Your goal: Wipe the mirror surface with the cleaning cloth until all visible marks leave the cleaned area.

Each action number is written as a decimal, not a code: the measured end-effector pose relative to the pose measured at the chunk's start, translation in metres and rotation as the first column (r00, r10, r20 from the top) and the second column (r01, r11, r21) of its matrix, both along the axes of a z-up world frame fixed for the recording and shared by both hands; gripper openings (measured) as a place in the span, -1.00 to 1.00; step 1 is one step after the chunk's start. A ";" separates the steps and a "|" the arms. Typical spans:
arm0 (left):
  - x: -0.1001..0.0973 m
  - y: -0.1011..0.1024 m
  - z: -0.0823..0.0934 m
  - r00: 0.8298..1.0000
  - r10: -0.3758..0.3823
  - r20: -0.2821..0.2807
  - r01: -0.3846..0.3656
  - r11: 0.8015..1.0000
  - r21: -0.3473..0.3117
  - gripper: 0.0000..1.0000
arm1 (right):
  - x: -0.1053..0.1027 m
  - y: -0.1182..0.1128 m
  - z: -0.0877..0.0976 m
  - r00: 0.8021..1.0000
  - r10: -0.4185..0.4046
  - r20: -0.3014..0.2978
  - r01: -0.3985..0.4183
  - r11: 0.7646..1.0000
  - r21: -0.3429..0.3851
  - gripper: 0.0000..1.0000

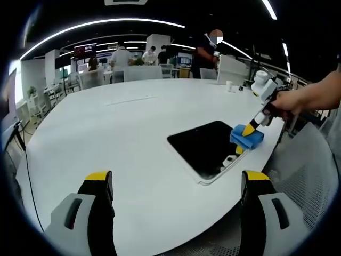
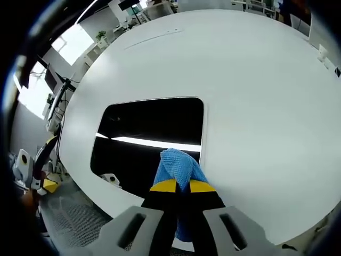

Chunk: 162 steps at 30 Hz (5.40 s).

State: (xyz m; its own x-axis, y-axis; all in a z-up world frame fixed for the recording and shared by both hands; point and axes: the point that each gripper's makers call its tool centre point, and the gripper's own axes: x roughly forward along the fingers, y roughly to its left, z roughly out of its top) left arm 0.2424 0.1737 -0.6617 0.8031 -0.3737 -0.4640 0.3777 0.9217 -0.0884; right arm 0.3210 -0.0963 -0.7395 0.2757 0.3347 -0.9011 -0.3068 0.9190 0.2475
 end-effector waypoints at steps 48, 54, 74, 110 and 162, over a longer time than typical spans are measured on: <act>0.001 0.003 -0.005 1.000 0.010 -0.017 -0.010 1.000 0.004 0.98 | 0.098 0.017 0.005 0.992 0.101 0.071 -0.095 0.992 -0.087 -1.00; 0.001 0.003 -0.005 1.000 0.009 -0.015 -0.009 1.000 0.012 0.98 | 0.114 0.017 0.004 0.985 0.115 0.126 -0.100 0.988 -0.116 -1.00; 0.002 0.007 -0.005 1.000 0.027 -0.012 -0.027 1.000 0.013 0.98 | 0.118 0.011 0.014 0.986 0.082 0.145 -0.072 0.995 -0.071 -0.99; 0.000 0.015 -0.008 0.997 0.068 -0.028 -0.067 0.997 0.032 0.98 | 0.080 -0.067 0.009 0.992 0.080 0.097 -0.077 0.997 -0.032 -0.91; -0.014 0.063 0.047 0.999 -0.034 0.012 0.034 0.999 -0.008 0.98 | 0.001 -0.157 0.083 0.802 0.362 0.476 -0.375 0.924 -0.070 0.97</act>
State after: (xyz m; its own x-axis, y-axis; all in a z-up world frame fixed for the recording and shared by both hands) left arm 0.2282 0.2369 -0.6145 0.7952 -0.4046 -0.4517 0.4100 0.9075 -0.0910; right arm 0.3217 -0.2532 -0.6562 0.5144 0.5194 -0.6824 -0.7060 0.7082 0.0068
